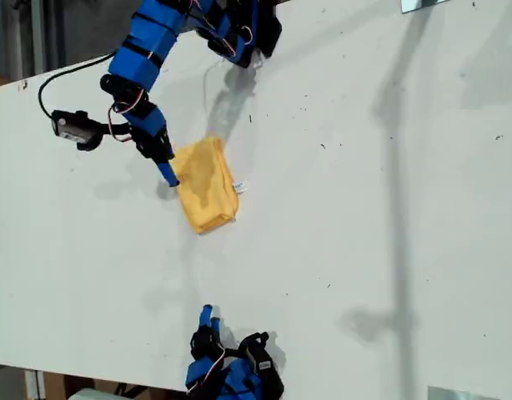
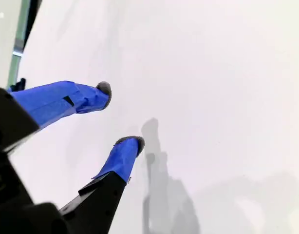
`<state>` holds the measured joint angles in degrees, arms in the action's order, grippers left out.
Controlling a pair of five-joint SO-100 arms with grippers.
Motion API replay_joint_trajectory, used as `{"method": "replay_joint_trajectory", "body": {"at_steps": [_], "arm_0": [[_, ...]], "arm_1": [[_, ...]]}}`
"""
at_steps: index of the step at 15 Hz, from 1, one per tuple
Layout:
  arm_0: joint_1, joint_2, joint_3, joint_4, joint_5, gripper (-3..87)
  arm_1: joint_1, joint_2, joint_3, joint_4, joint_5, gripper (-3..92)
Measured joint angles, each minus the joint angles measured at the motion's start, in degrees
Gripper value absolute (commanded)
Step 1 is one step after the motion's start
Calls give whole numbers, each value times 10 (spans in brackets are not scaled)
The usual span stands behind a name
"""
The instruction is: Grasp corners of a square towel and fold twice.
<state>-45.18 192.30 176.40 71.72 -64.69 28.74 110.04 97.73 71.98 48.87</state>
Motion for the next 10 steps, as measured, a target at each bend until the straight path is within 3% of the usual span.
{"method": "replay_joint_trajectory", "body": {"at_steps": [3,6,10], "arm_0": [[0,52,3,28,-1,171],[19,56,3,28,-3,170],[25,60,8,32,-33,153]], "arm_1": [[-33,337,303,-29,111,381],[-67,725,517,2,180,384],[-33,785,566,54,209,289]]}}
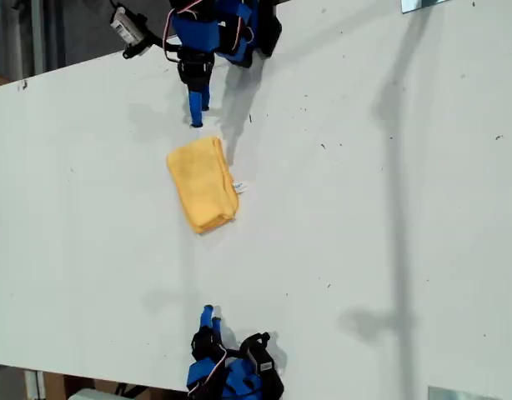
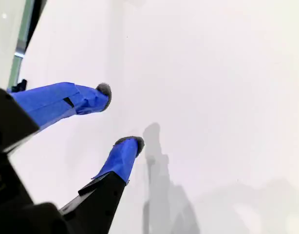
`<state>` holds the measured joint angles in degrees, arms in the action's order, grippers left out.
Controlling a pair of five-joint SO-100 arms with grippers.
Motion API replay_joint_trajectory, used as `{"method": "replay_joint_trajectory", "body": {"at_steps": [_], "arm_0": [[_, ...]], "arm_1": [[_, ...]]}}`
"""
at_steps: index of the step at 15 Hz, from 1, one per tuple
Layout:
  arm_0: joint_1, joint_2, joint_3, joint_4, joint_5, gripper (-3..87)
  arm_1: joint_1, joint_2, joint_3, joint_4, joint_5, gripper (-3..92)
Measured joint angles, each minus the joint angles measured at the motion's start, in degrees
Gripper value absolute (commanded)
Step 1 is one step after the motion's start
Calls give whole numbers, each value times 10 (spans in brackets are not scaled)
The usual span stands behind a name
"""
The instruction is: Grasp corners of a square towel and fold twice.
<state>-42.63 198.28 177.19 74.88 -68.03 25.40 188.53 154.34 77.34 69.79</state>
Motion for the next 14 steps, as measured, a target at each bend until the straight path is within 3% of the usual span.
{"method": "replay_joint_trajectory", "body": {"at_steps": [1,2,4,6,10,14], "arm_0": [[9,0,4,1,-50,82],[16,0,7,3,-104,68],[54,0,8,3,-116,40],[125,0,8,3,-123,41],[131,0,12,-12,166,37],[132,0,12,-7,102,37]], "arm_1": [[8,-4,20,8,22,252],[6,4,42,20,57,245],[21,3,62,71,237,260],[-12,4,64,81,287,251],[-46,4,64,81,310,251],[-74,4,64,85,307,248]]}}
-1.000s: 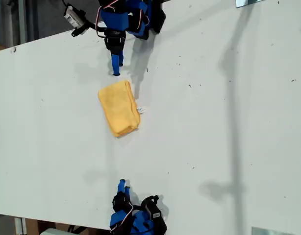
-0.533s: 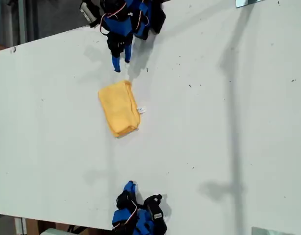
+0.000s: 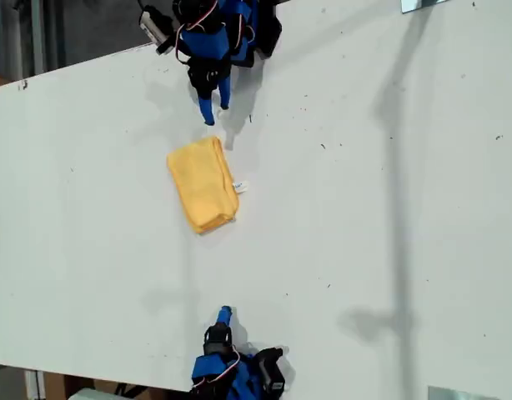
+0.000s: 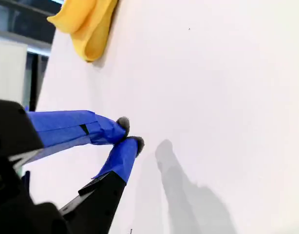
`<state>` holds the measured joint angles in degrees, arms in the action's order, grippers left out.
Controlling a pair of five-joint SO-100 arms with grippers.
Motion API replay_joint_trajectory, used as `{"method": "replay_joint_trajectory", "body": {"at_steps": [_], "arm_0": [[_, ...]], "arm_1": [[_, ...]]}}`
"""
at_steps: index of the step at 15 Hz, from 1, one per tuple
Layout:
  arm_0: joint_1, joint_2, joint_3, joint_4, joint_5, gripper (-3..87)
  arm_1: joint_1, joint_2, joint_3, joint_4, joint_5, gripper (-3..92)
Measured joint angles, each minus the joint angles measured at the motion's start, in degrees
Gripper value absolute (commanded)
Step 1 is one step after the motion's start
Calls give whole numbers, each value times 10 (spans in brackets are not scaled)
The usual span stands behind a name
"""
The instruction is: Grasp corners of a square towel and fold twice.
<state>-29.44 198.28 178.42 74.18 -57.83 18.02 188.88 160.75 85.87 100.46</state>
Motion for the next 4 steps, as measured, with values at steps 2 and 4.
{"method": "replay_joint_trajectory", "body": {"at_steps": [2,4], "arm_0": [[2,0,0,0,-3,37],[1,0,0,0,-3,37]], "arm_1": [[4,0,0,1,-15,248],[4,0,0,2,-17,248]]}}
